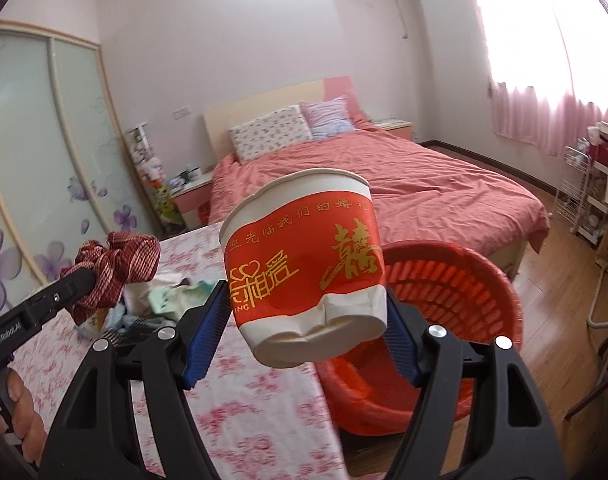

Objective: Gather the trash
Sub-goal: 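Carry cup and cloth to the orange basket and open both grippers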

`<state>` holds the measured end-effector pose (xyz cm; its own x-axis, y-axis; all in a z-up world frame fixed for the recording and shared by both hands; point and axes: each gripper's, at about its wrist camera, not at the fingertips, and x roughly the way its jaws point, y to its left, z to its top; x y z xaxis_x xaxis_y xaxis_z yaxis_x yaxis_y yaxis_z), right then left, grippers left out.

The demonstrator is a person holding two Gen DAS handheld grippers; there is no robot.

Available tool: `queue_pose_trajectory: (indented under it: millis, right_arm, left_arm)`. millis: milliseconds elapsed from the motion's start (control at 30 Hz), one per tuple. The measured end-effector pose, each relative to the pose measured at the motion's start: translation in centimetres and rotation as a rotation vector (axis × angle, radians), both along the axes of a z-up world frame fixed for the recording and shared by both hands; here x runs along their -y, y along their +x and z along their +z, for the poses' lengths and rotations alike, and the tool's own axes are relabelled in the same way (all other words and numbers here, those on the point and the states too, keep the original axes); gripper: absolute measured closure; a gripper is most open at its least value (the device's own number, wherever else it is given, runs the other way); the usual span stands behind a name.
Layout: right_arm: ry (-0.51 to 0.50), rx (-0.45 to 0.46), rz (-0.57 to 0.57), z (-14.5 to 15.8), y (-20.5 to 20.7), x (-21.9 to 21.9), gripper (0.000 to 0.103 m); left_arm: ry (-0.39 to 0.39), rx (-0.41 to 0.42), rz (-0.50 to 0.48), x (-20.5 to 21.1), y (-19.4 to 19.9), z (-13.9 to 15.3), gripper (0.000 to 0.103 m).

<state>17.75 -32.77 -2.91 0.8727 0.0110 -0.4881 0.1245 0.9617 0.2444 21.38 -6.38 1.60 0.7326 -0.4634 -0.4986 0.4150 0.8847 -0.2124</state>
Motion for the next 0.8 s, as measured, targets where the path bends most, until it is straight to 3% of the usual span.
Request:
queue_pose_trajectory:
  millis: [333,667,800]
  right_arm:
    - [0.044,-0.010,-0.124,-1.6,0.6,5.5,0.032]
    - [0.125,-0.018,-0.195,-3.0,2.0,9.3,0.032]
    - [0.163,-0.033,-0.205,-3.7,2.8,10.2,0.031]
  left_arm:
    - [0.002,-0.053,-0.164,9.7,2.8,-3.0,0.084]
    - [0.032,-0.127,-0.250,15.7,6.1,-6.8,0.083]
    - [0.064,-0.158,-0.242,16.7,7.3,-8.3,0.073]
